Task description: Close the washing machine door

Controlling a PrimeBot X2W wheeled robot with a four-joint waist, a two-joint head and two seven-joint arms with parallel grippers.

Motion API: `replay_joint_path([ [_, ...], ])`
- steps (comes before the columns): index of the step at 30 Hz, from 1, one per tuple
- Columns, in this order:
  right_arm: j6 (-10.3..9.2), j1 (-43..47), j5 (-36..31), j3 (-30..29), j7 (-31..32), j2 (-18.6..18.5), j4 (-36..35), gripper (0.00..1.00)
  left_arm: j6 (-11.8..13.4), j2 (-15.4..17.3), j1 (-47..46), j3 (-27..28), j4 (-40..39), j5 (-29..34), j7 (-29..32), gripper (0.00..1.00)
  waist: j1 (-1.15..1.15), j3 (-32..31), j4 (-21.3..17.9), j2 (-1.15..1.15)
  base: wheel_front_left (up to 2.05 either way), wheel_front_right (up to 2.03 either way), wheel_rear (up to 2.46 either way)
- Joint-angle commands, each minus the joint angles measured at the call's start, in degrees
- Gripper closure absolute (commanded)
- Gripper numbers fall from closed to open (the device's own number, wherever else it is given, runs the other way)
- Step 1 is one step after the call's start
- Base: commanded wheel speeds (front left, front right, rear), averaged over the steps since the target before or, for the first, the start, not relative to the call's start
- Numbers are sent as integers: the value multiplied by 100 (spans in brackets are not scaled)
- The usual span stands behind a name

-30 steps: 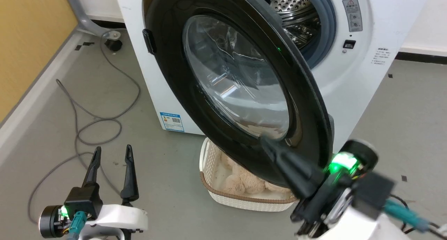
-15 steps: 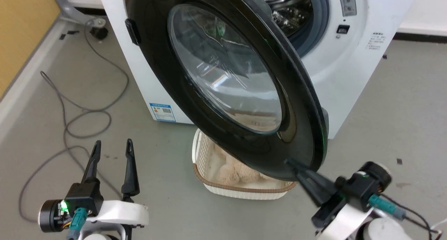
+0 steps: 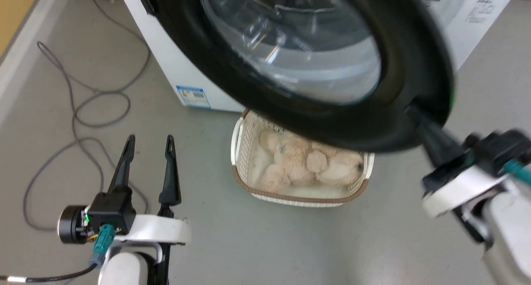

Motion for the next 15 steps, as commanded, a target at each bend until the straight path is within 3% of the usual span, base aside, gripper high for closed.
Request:
replay_joint_path([
  [1, -11, -239, -48, -190, -20, -87, 127, 100, -10, -7, -159, -37, -41, -32, -25, 0, 0, 204, 70, 0, 0, 0, 0],
  [15, -11, -1575, -432, -887, -20, -187, 1064, 100, 92, -14, -593, -267, -165, -222, -25, 0, 0, 881, 228, 0, 0, 0, 0],
])
